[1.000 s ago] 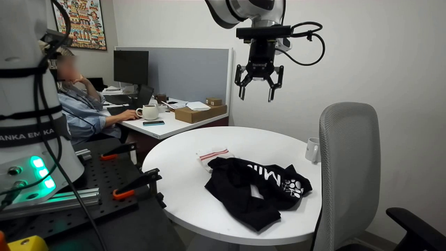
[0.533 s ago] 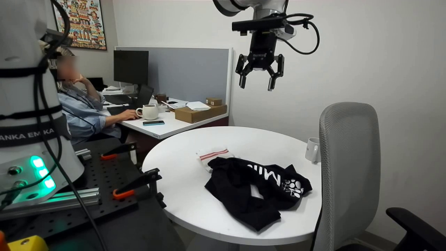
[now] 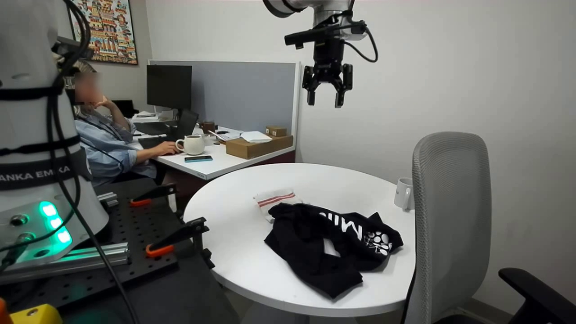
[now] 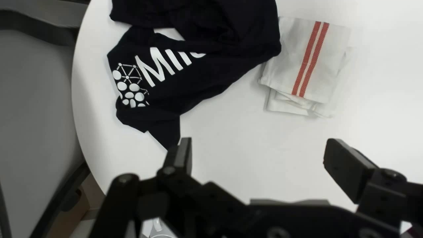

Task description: Put the black cloth on the table

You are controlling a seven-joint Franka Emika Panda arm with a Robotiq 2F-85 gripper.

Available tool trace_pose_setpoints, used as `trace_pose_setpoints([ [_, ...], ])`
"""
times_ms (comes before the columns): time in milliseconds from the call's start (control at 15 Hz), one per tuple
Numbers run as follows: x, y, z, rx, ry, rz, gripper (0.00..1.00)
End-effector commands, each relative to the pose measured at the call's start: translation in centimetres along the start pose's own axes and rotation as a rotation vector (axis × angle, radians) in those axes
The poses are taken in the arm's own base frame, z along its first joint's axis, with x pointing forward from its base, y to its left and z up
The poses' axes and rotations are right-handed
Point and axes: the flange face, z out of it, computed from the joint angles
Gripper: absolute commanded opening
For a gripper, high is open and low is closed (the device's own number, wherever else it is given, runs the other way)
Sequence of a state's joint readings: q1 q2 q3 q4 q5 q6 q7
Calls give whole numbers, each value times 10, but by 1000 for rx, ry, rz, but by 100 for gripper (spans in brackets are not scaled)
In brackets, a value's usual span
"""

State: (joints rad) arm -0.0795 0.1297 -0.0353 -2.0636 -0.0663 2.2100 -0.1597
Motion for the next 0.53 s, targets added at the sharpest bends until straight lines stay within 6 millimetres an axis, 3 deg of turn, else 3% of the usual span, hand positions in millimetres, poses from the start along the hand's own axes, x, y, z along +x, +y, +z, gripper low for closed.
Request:
trace_pose_setpoints([
  [0, -22, -46, 4, -8, 45, -17, 100],
  [133, -32, -70, 7, 13, 41, -36, 100],
  [200, -14, -55, 11, 6, 19, -36, 100],
  [333, -22, -71, 12, 8, 17, -52, 100],
  [467, -26, -72, 10, 8, 18, -52, 100],
])
